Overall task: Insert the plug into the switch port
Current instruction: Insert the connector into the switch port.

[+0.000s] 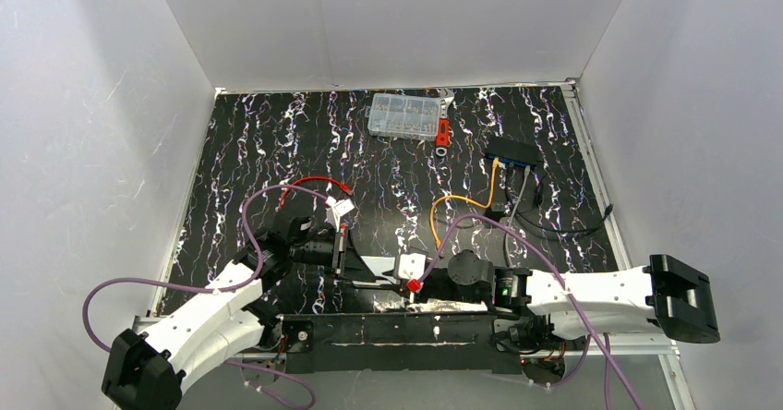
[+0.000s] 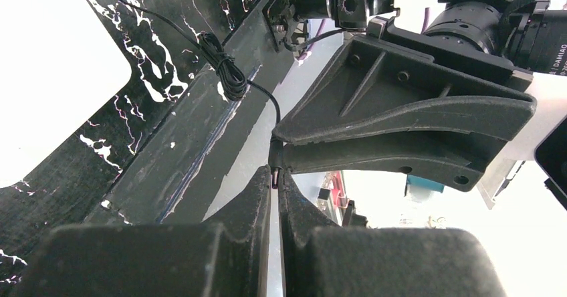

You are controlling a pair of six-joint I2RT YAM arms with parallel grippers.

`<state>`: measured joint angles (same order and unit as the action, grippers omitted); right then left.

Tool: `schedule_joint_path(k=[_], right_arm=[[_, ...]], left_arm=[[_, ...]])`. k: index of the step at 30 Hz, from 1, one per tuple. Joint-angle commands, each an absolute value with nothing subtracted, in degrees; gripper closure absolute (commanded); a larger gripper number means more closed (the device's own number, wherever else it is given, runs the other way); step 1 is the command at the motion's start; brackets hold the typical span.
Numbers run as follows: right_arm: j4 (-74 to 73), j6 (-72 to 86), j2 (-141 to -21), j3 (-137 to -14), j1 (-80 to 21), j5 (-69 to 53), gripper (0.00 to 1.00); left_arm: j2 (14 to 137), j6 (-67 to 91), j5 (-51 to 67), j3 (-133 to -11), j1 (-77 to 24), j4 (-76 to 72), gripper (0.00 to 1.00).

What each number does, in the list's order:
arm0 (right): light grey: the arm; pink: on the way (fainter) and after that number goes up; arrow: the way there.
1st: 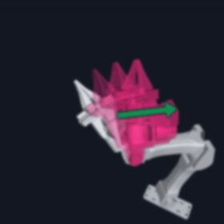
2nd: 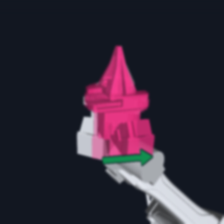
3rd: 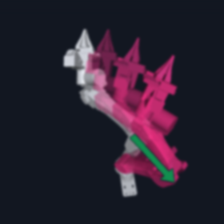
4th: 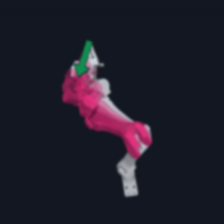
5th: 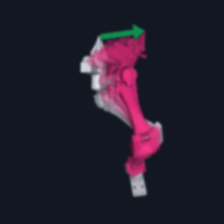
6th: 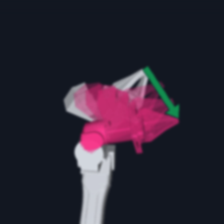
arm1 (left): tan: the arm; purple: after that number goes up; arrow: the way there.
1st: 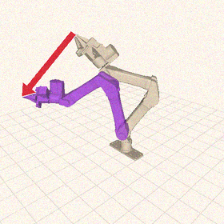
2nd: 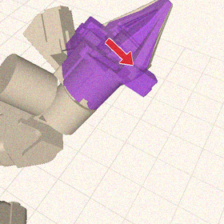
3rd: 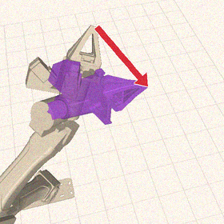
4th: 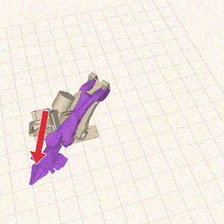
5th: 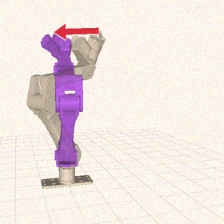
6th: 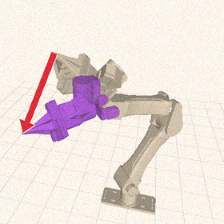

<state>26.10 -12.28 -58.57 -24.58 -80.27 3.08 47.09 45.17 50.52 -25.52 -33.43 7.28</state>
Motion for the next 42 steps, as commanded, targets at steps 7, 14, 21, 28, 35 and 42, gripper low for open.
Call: schedule_joint_path(k=[7, 14, 21, 28, 35, 42], right_arm=[[31.1, -12.4, -59.5, -25.1, -80.0, 2.9, 0.73], [31.8, -12.3, -59.7, -24.9, -80.0, 2.9, 0.77], [32.2, -12.3, -59.5, -24.8, -80.0, 2.6, 0.82], [32.5, -12.3, -59.7, -24.7, -80.0, 2.0, 0.99], [27.3, -13.4, -58.6, -25.1, -80.0, 2.6, 0.99], [14.3, -12.7, -56.9, -26.4, -79.6, 5.1, 0.99]], left_arm=[[46.6, 44.7, 53.2, -25.6, -33.1, 5.9, 1.0], [46.2, 45.0, 53.6, -25.4, -33.1, 5.6, 1.0], [46.3, 45.1, 53.7, -25.2, -33.1, 5.3, 1.0], [46.5, 45.2, 53.7, -25.0, -33.1, 5.0, 1.0], [46.6, 45.5, 51.5, -24.9, -33.1, 5.4, 0.71], [44.1, 45.1, 45.2, -24.7, -33.1, 7.2, 0.43]])
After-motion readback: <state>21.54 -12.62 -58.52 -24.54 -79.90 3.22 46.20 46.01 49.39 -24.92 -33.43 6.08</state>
